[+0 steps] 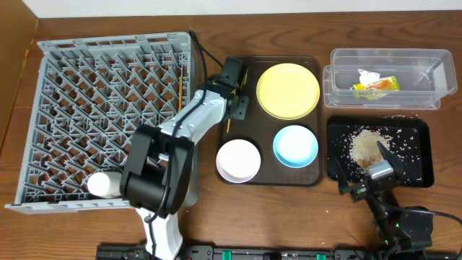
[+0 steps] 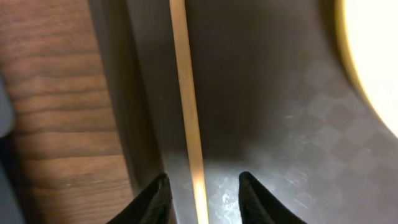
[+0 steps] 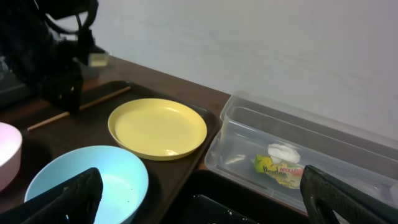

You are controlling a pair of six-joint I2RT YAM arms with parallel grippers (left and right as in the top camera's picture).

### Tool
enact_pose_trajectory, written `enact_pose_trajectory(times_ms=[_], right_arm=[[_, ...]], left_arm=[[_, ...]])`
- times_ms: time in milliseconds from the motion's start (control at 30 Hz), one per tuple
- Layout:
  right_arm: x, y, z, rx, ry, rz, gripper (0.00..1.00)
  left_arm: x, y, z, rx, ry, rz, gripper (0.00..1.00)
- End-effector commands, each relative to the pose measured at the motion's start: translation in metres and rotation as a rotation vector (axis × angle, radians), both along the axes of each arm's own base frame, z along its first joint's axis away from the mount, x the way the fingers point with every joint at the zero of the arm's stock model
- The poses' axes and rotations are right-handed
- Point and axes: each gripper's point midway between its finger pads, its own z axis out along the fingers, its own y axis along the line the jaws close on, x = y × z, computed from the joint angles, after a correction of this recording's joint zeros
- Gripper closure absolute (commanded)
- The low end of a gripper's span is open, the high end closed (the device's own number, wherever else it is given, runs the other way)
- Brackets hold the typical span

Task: Sort waste into correct bins and load items into the dishwasher
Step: 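Move the left gripper back and grasp the second chopstick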

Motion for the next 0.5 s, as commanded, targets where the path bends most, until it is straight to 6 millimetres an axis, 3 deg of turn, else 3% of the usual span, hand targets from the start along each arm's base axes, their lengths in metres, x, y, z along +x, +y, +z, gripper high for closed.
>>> enact_pose_trajectory(times_ms=[0,167,267,300,467], right_arm=[[0.001,-0.003,0.000,-0.009,-0.006,-0.009,0.01],[0.001,-0.003,0.000,-0.009,-0.006,-0.010,0.01],[0.001,-0.003,0.000,-0.009,-0.006,-0.009,0.01],[0.001,-0.003,0.000,-0.009,-0.006,-0.010,0.01],[0.001,-0.003,0.000,-0.009,-0.006,-0.009,0.01]], left_arm=[[0.002,0.003,-0.010,0.026,0.013,0.002,0.68],[-0.004,-0.001,-0.036,0.014,0.069,-0.006,0.71],[-0.008,-0.001,-0.046,0.012,0.098,-0.008,0.81],[-0.009,-0.001,-0.046,0.014,0.104,-0.008,0.91],[-0.010,0.000,-0.025,-0.009,0.085,0.039,0.93]])
